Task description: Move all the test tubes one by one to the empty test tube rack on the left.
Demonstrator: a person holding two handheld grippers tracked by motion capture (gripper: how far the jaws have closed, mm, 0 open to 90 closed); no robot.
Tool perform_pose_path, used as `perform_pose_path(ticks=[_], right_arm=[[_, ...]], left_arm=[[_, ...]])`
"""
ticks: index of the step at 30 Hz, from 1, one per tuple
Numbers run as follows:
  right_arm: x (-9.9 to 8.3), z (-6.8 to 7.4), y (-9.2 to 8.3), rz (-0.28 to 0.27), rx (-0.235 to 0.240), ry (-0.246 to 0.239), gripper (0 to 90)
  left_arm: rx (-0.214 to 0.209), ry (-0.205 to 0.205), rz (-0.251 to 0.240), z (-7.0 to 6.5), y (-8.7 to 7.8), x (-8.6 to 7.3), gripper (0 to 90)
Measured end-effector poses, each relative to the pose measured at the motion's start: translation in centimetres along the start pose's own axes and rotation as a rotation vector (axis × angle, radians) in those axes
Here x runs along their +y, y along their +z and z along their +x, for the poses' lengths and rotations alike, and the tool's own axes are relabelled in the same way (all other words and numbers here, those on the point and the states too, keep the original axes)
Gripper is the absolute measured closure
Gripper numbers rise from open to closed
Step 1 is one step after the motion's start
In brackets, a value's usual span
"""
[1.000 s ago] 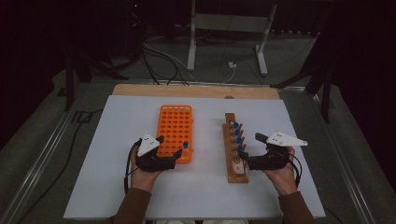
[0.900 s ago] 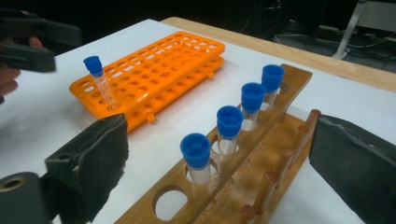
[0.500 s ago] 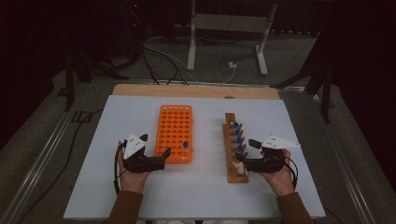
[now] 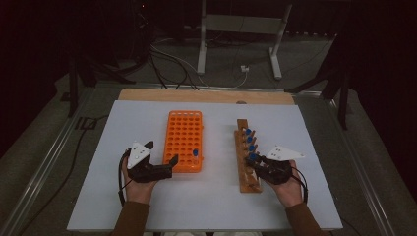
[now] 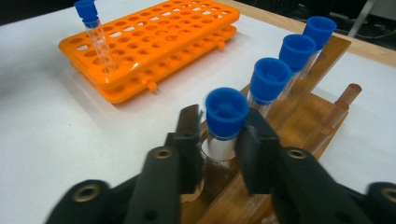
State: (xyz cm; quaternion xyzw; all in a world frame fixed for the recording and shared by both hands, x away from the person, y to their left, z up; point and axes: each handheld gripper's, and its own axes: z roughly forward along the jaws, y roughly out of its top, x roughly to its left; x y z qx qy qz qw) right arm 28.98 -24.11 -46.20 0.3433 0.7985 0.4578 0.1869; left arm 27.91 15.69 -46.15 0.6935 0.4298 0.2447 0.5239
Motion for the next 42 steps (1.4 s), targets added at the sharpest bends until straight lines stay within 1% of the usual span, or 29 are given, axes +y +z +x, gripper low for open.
perform_pose_path(ticks=[1, 4, 6, 9, 11, 14, 15, 18, 23, 27, 29, 30, 34, 42], right_arm=[[0.0, 0.1, 0.0, -0.001, -0.005, -0.004, 75.4], [0.1, 0.3, 0.1, 0.0, -0.023, -0.025, 76.4], [0.1, 0.4, 0.1, 0.004, -0.037, -0.026, 76.8], [0.3, 0.6, -0.1, -0.003, -0.036, -0.029, 76.9], [0.6, 0.6, -0.3, -0.009, -0.033, -0.033, 76.9], [1.1, 0.6, -0.7, -0.009, -0.027, -0.035, 76.8], [1.2, 0.5, -0.9, -0.011, -0.023, -0.032, 76.9], [1.6, 0.3, -1.3, -0.022, -0.012, -0.023, 76.9], [2.4, 0.0, -1.8, -0.033, 0.005, -0.009, 76.9], [3.4, -0.1, -2.1, -0.019, 0.008, -0.005, 77.0], [3.9, -0.2, -2.4, -0.01, 0.015, 0.003, 77.0], [4.2, -0.2, -2.6, -0.009, 0.013, -0.002, 77.0], [5.3, -0.3, -3.2, -0.015, 0.021, 0.0, 77.0], [6.9, -0.1, -3.7, -0.027, 0.04, -0.006, 77.0]], left_arm=[[0.0, -0.001, -0.001, 0.0, 0.0, 0.0, 1.2], [0.004, -0.003, -0.005, 0.1, -0.1, 0.1, 1.2], [0.005, 0.011, -0.008, 0.0, -0.2, 0.3, 1.2], [0.007, 0.033, -0.014, -0.3, -0.4, 0.6, 1.2], [0.007, 0.046, -0.017, -0.5, -0.4, 0.9, 1.2], [-0.004, 0.064, -0.007, -0.8, -0.2, 1.3, 1.2], [-0.013, 0.062, -0.006, -0.9, -0.2, 1.4, 1.2], [-0.034, 0.072, 0.001, -1.2, 0.0, 1.6, 1.2], [-0.071, 0.048, -0.021, -1.4, -0.1, 2.1, 1.2], [-0.079, 0.036, -0.028, -1.4, 0.2, 2.4, 1.2], [-0.082, 0.041, -0.021, -1.5, 0.4, 2.5, 1.2], [-0.086, 0.043, -0.021, -1.6, 0.5, 2.6, 1.2], [-0.096, 0.064, -0.015, -2.1, 0.8, 3.1, 1.2], [-0.121, 0.079, -0.03, -3.2, 1.4, 4.0, 1.3]])
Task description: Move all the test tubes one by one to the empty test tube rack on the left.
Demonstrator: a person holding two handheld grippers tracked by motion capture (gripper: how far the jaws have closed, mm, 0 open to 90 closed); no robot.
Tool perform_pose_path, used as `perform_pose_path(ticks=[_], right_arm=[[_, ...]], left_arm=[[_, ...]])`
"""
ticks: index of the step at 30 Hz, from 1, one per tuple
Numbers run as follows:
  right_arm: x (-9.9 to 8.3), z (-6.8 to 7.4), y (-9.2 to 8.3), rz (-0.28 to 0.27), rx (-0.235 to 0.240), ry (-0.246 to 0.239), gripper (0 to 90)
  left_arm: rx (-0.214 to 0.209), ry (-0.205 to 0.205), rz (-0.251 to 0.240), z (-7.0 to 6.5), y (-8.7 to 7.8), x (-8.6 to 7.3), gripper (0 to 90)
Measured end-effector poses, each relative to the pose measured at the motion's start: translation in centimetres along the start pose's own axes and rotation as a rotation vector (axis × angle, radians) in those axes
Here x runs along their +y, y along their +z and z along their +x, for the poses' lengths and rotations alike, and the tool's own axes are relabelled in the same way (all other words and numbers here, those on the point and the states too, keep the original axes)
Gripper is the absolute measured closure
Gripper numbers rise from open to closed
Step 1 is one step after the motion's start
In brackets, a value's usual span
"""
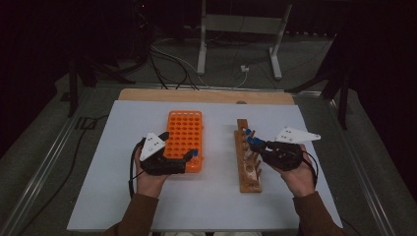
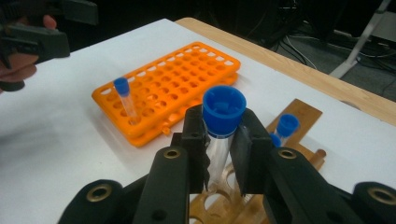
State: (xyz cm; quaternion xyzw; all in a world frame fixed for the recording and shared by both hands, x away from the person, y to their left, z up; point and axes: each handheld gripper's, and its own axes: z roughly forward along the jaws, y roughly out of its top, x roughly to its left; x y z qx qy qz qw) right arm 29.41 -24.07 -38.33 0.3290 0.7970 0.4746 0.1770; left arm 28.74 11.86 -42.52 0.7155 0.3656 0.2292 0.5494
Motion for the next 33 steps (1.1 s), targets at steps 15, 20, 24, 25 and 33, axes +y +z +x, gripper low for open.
perform_pose_path(ticks=[15, 20, 24, 25, 33], right_arm=[[1.4, 1.9, 2.5, 0.003, 0.076, -0.007, 76.8], [2.0, 2.7, 3.4, 0.01, 0.094, -0.014, 76.7], [2.3, 3.3, 4.0, 0.014, 0.108, -0.013, 76.7], [2.4, 3.5, 4.1, 0.015, 0.112, -0.014, 76.7], [2.8, 4.7, 5.1, 0.026, 0.142, -0.028, 76.6]], left_arm=[[-0.049, 0.028, 0.018, -2.2, 2.2, 0.7, 3.4], [-0.081, 0.048, 0.023, -3.2, 2.7, 0.8, 6.4], [-0.133, 0.057, 0.04, -3.9, 3.1, 0.6, 17.6], [-0.14, 0.064, 0.046, -4.2, 3.2, 0.6, 18.1], [-0.189, 0.101, 0.07, -5.5, 4.1, 0.3, 37.4]])
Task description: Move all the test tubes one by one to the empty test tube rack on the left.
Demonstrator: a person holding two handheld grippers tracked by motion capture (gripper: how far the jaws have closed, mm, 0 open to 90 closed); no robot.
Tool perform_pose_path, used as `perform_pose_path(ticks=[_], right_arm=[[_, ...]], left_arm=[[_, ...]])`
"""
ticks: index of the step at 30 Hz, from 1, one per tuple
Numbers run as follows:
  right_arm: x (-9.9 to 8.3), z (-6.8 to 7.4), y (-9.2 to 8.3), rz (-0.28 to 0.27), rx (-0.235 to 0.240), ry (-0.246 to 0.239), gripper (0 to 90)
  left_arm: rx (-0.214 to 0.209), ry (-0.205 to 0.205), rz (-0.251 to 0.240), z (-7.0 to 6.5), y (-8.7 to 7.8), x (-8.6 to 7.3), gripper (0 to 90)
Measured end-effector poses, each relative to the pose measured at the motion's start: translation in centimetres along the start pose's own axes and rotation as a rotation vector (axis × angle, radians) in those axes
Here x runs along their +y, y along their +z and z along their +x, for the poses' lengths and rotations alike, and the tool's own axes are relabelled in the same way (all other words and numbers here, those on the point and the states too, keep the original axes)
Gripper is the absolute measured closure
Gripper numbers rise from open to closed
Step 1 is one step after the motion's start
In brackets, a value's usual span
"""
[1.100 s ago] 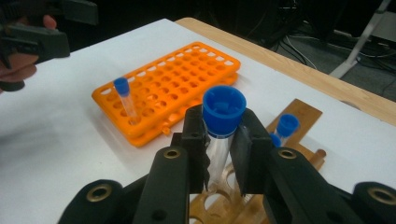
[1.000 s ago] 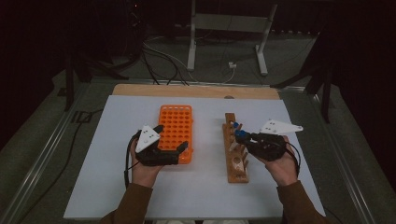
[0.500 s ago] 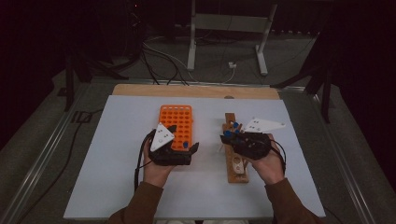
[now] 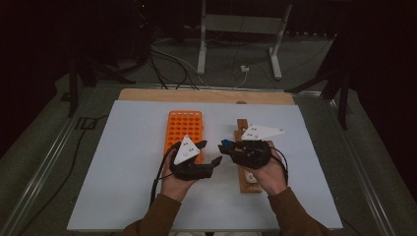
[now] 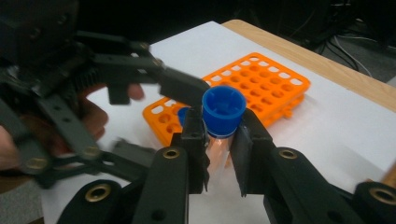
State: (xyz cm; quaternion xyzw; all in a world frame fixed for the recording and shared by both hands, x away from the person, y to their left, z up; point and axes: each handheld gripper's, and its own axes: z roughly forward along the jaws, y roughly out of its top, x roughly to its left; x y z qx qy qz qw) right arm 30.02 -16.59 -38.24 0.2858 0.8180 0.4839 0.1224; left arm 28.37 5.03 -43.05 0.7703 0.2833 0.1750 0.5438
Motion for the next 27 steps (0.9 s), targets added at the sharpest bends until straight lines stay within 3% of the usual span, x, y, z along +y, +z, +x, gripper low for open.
perform_pose_path(ticks=[9, 13, 18, 23, 27], right_arm=[[0.0, 0.8, 0.7, 0.012, 0.03, -0.012, 76.6], [-0.1, 0.7, 0.7, 0.006, 0.041, -0.01, 74.5], [-0.1, 0.4, 0.0, -0.037, 0.065, 0.01, 49.0], [-0.3, 0.1, -0.8, -0.058, 0.023, 0.013, 23.1], [-0.6, -0.4, -1.2, -0.072, -0.019, 0.028, 9.3]], left_arm=[[-0.032, 0.034, 0.022, -0.5, 0.4, -0.2, 74.0], [-0.029, 0.05, 0.027, -0.8, 0.4, -0.2, 78.1], [-0.019, 0.038, 0.028, -0.5, 0.4, -0.2, 78.3], [-0.012, 0.017, 0.019, -0.1, 0.1, -0.2, 78.4], [-0.01, 0.008, 0.016, 0.2, -0.2, -0.3, 78.4]])
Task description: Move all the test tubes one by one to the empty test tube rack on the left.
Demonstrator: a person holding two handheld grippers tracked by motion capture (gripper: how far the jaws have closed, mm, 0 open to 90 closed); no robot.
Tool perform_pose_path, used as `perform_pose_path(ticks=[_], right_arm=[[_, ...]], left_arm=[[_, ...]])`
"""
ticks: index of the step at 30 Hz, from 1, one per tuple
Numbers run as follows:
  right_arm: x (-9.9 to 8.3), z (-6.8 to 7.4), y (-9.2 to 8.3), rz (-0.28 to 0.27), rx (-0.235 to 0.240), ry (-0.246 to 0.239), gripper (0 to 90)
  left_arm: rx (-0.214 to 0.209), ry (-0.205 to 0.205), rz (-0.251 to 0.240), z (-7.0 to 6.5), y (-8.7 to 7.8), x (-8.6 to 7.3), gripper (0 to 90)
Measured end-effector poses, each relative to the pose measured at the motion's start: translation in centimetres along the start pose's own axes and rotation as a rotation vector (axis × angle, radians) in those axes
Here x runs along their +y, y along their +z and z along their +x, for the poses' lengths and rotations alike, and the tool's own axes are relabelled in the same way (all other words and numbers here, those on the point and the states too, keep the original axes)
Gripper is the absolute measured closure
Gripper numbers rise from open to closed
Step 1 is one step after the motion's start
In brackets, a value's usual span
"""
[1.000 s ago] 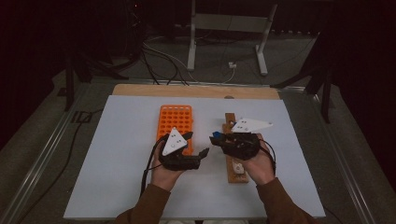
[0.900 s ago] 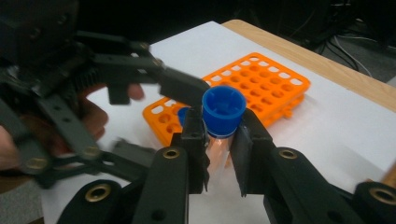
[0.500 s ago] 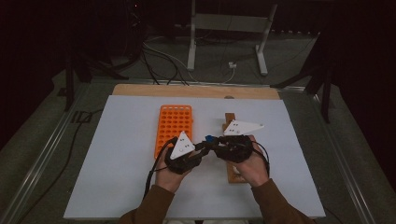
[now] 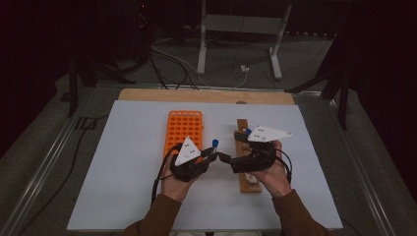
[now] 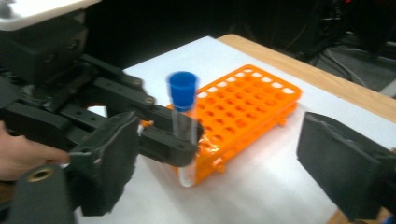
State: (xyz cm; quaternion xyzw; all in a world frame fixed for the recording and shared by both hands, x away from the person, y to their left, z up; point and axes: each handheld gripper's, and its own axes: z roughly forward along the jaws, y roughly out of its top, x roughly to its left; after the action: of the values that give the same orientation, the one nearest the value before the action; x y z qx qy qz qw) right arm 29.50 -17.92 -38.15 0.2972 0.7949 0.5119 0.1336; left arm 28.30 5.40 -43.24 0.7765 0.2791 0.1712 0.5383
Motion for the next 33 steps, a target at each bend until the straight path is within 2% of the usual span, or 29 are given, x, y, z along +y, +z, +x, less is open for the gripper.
perform_pose_path(ticks=[2, 5, 11, 20, 30, 33], right_arm=[[-0.2, -0.3, -0.2, -0.006, -0.009, 0.006, 2.7], [-0.4, -0.7, -0.6, -0.015, -0.019, 0.012, 0.0], [-1.2, -1.1, -1.3, -0.041, -0.037, -0.007, 0.0], [-2.5, -2.1, -2.0, -0.043, -0.069, 0.01, 0.0], [-4.5, -3.3, -3.3, -0.069, -0.092, 0.066, 0.0], [-4.6, -3.6, -3.6, -0.073, -0.1, 0.067, 0.0]], left_arm=[[0.003, 0.0, -0.004, 0.1, -0.2, 0.0, 78.4], [0.005, -0.003, -0.008, 0.3, -0.6, -0.1, 78.5], [0.007, -0.03, -0.019, 1.0, -1.5, -0.5, 78.5], [0.024, -0.052, -0.024, 2.0, -2.7, -1.1, 78.5], [0.053, -0.079, -0.027, 3.0, -3.8, -2.0, 78.4], [0.068, -0.089, -0.033, 3.3, -4.0, -2.2, 78.5]])
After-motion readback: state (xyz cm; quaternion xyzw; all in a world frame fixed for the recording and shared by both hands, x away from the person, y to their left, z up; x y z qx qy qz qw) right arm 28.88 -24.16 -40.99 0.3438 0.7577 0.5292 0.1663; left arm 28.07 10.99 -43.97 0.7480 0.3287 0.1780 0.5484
